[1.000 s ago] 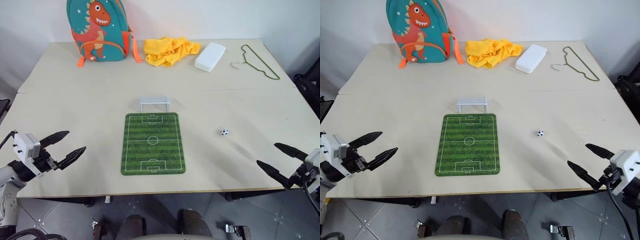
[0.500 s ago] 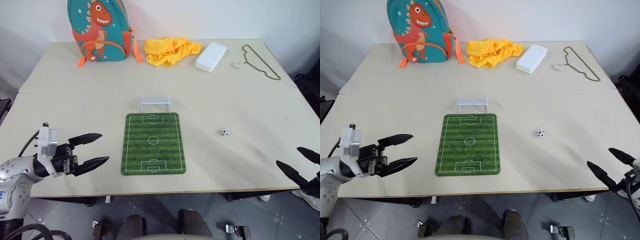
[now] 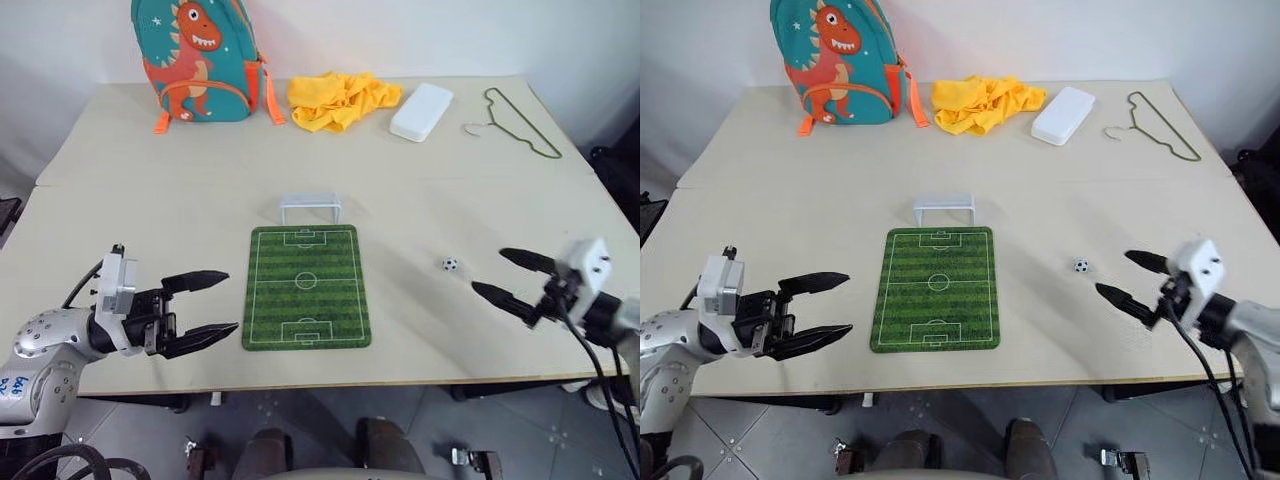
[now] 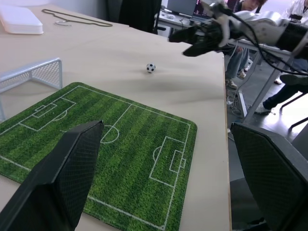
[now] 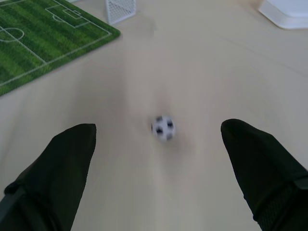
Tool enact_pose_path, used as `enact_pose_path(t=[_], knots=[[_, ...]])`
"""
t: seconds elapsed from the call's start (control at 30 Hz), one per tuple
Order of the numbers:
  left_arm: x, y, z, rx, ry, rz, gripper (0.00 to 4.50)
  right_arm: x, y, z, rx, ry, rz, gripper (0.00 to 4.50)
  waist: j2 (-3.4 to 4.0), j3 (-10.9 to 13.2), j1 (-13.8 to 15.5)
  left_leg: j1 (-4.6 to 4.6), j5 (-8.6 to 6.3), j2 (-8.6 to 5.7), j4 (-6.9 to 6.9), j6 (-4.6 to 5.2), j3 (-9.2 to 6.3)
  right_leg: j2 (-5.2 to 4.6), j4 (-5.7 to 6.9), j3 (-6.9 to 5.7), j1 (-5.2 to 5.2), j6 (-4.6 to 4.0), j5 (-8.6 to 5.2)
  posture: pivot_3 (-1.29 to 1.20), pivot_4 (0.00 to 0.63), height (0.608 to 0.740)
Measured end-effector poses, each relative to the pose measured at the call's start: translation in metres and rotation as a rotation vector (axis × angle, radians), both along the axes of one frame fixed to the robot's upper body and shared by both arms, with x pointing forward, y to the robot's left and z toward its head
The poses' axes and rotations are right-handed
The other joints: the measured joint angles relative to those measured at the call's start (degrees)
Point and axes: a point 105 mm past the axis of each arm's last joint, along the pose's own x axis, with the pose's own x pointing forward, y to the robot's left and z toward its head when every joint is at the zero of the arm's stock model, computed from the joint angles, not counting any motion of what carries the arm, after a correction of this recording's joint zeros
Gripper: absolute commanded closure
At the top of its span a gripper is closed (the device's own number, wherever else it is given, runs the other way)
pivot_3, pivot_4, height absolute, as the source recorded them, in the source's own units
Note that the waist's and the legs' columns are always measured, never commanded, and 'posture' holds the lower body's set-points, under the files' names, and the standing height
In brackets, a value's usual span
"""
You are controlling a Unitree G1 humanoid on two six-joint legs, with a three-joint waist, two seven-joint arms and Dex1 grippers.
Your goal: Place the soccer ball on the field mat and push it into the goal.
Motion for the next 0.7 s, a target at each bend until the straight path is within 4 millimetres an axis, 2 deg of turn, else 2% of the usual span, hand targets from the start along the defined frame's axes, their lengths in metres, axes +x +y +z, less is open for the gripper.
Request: enact_pose_path(t=[0.17,0.33,0.7], knots=[[-0.001,0.000,-0.002,0.001,0.009,0.003,0.00,0.025,0.016,-0.011,-0.016,0.047,0.015,0.14,0.00,0.00,0.36,0.00,0.00,-0.27,-0.02,0.00,-0.03,0.01,0.00,-0.04,-0.02,0.00,0.00,0.00,0.150,0.740],[-0.004,0.002,-0.007,0.002,0.026,0.015,0.00,0.043,0.017,-0.022,-0.013,0.073,-0.021,0.14,0.00,0.00,0.35,-0.03,0.00,-0.29,-0.01,-0.01,-0.02,-0.01,0.00,-0.07,-0.03,0.00,0.00,0.00,0.150,0.740],[-0.009,-0.002,-0.007,0.011,0.026,0.003,0.00,0.051,0.024,-0.042,-0.015,0.130,0.024,0.14,0.00,0.00,0.13,-0.02,0.01,-0.28,0.04,-0.02,-0.02,-0.01,0.05,-0.12,-0.02,0.00,0.00,0.00,0.150,0.740]])
